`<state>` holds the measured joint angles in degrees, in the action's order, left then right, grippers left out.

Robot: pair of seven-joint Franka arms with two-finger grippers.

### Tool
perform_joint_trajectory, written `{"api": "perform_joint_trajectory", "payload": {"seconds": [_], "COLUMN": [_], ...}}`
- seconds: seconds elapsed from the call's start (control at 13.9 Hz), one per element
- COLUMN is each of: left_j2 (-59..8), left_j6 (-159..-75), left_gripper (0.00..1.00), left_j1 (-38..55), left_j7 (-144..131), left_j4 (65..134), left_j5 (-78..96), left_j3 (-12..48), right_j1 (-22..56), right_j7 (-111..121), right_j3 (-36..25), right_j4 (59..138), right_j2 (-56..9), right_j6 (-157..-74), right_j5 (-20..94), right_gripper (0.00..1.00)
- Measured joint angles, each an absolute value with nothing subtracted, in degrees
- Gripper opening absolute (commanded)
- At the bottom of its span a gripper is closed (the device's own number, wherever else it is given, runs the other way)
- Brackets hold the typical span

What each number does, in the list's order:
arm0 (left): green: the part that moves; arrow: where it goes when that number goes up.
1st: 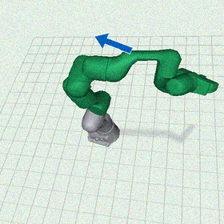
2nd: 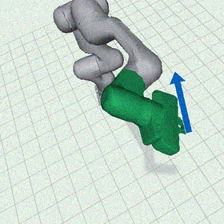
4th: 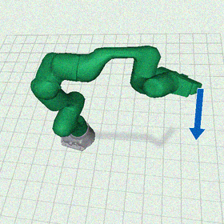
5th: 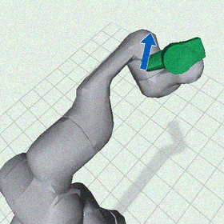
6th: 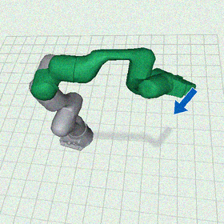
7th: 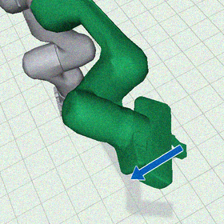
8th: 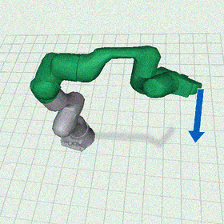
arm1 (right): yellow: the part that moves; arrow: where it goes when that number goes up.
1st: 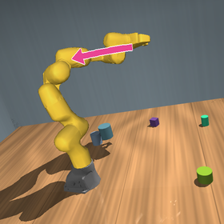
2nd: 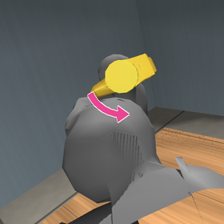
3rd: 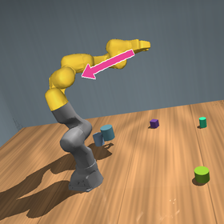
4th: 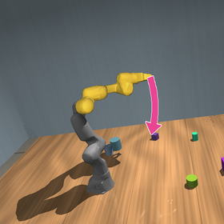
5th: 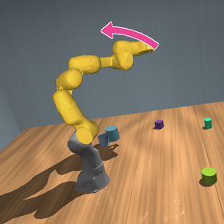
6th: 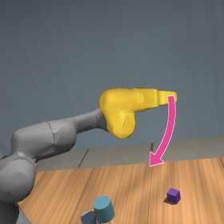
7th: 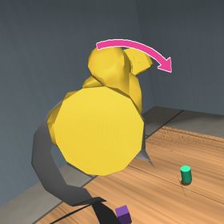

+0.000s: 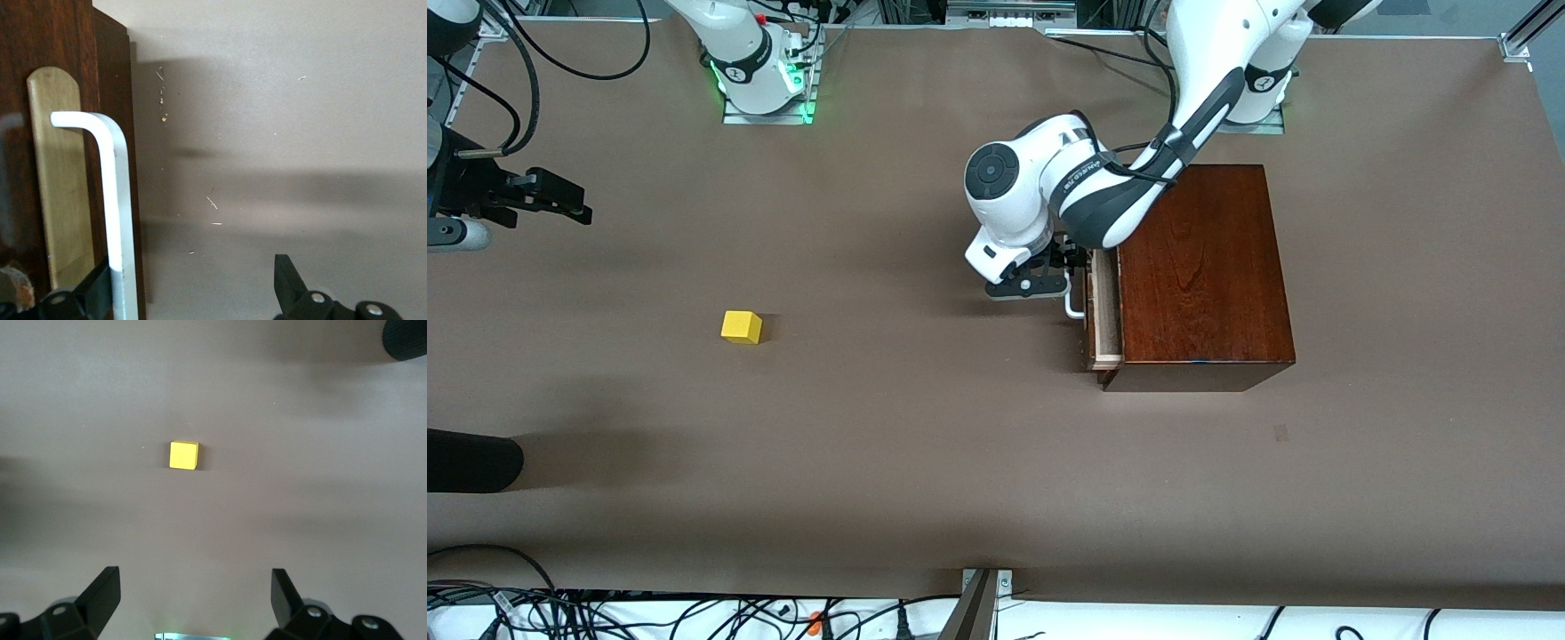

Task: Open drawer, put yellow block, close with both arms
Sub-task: 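Pull the drawer handle outward with the left gripper, then pull the drawer open with the left gripper while the right gripper grasps the cube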

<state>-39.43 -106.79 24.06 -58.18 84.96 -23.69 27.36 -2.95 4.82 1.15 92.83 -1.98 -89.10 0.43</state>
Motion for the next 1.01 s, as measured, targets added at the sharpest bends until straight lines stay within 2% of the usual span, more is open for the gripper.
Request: {"api": "perform_joint_trajectory", "payload": {"seconds": [0.5,0.65,1.01], "left_j2": [-41.9,-42.52,-45.11], "left_j6": [-106.67,-106.54,-105.78], "left_gripper": [1.0,1.0,1.0], "left_j1": [26.79,27.34,29.39], "left_j7": [-59.43,-59.56,-60.74], "left_j4": [80.81,79.72,75.55], "left_j5": [-23.89,-23.89,-23.96], "left_j3": [26.84,26.78,26.52], "right_j1": [-2.95,-2.92,-2.77], "right_j7": [4.82,4.82,4.82], "right_j3": [1.16,1.27,1.97], "right_j4": [93.14,93.28,93.32], "right_j2": [-4.05,-7.4,-15.89], "right_j6": [-88.59,-89.29,-97.42], "right_j5": [0.43,0.44,0.46], "right_gripper": [1.0,1.0,1.0]}}
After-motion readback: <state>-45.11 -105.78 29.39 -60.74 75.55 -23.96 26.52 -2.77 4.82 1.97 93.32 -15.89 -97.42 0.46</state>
